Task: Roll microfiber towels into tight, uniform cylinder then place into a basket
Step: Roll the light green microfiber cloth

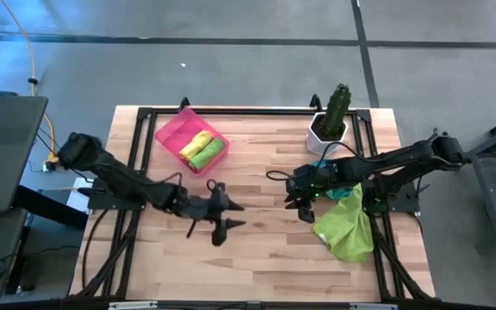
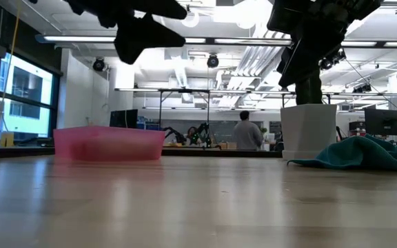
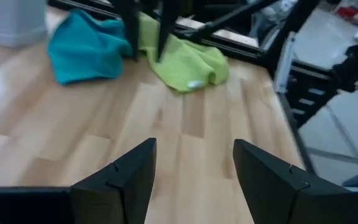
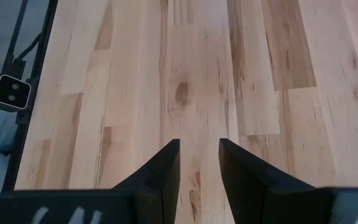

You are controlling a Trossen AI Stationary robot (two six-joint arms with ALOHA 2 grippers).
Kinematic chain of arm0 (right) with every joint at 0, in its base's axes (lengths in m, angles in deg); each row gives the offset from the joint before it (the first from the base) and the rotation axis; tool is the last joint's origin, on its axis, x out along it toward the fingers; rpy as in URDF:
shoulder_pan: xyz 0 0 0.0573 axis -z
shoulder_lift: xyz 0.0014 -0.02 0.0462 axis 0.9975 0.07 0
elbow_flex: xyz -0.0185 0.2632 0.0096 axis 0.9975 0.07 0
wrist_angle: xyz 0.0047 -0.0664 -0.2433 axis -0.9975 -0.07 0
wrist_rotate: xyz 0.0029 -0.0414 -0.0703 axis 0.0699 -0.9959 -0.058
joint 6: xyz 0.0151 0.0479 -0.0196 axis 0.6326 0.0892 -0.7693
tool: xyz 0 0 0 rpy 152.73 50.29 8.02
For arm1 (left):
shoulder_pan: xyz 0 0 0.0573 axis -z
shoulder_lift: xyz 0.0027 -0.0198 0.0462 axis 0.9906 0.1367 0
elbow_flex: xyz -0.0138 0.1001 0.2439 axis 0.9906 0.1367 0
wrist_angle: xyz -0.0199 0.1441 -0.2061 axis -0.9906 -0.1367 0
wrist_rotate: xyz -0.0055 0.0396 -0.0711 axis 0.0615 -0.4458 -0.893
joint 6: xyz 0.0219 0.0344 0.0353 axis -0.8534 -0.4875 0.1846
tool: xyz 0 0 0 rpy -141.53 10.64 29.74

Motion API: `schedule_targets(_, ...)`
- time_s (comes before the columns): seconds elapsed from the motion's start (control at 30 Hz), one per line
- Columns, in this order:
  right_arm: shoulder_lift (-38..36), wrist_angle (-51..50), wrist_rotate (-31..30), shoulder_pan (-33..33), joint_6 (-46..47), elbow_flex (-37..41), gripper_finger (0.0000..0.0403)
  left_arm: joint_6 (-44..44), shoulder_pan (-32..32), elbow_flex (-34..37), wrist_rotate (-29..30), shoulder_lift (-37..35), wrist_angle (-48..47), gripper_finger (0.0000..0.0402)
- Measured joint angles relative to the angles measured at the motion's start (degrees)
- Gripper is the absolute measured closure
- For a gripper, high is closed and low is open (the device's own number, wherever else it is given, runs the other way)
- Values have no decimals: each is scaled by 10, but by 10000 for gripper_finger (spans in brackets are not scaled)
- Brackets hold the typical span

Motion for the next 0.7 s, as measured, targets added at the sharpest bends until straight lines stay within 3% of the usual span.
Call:
schedule_targets(0.53,0,35,-19,0,-10,0,300,69,47,0,9,183,183,200)
schedule_targets(0.7,0,76,-20,0,57,0,300,76,52,-9,15,210,193,200)
